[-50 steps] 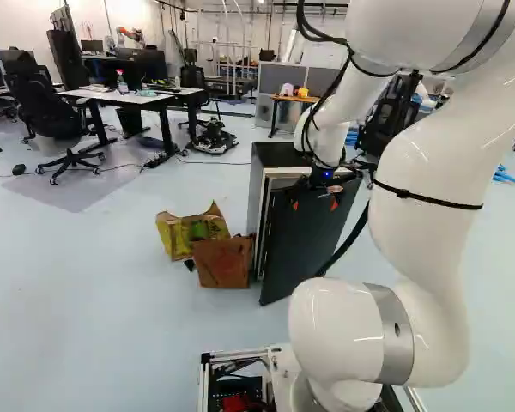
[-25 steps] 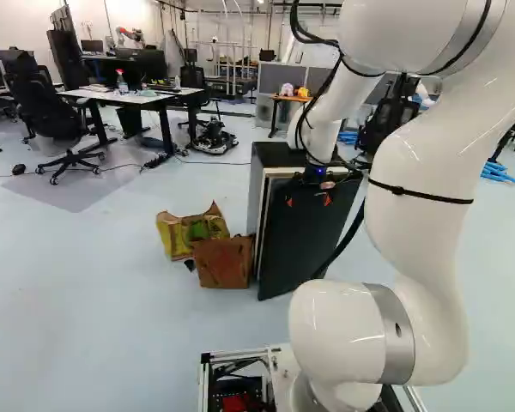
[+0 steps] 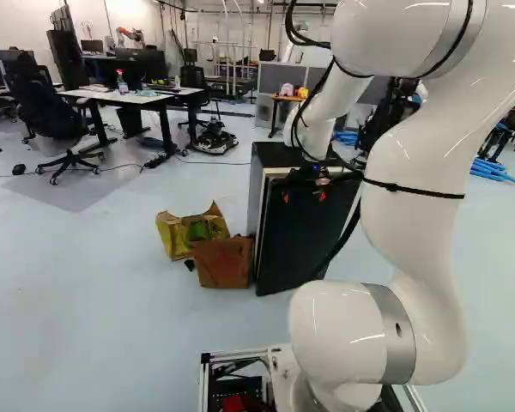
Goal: Grab a drink from the fridge
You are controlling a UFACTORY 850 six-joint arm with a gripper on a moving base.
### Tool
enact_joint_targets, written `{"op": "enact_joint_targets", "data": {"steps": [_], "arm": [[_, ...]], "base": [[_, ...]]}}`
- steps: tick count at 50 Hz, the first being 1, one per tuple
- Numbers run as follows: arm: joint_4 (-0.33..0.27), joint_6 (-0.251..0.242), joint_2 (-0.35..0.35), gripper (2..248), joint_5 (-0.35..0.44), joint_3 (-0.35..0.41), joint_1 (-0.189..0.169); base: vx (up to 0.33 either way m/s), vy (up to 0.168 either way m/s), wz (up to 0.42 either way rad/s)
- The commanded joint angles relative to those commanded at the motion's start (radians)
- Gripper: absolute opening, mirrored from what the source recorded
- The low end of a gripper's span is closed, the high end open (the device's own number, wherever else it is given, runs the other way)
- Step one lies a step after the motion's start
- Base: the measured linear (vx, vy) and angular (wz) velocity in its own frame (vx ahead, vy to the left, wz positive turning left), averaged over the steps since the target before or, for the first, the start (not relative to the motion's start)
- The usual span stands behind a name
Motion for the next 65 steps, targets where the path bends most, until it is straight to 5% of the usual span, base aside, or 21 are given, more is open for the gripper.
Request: {"op": "enact_joint_targets", "data": {"steps": [65], "arm": [[0.046,0.000,-0.041,247,0.066,-0.055,0.011]], "base": [[0.000,0.000,0.000]]}}
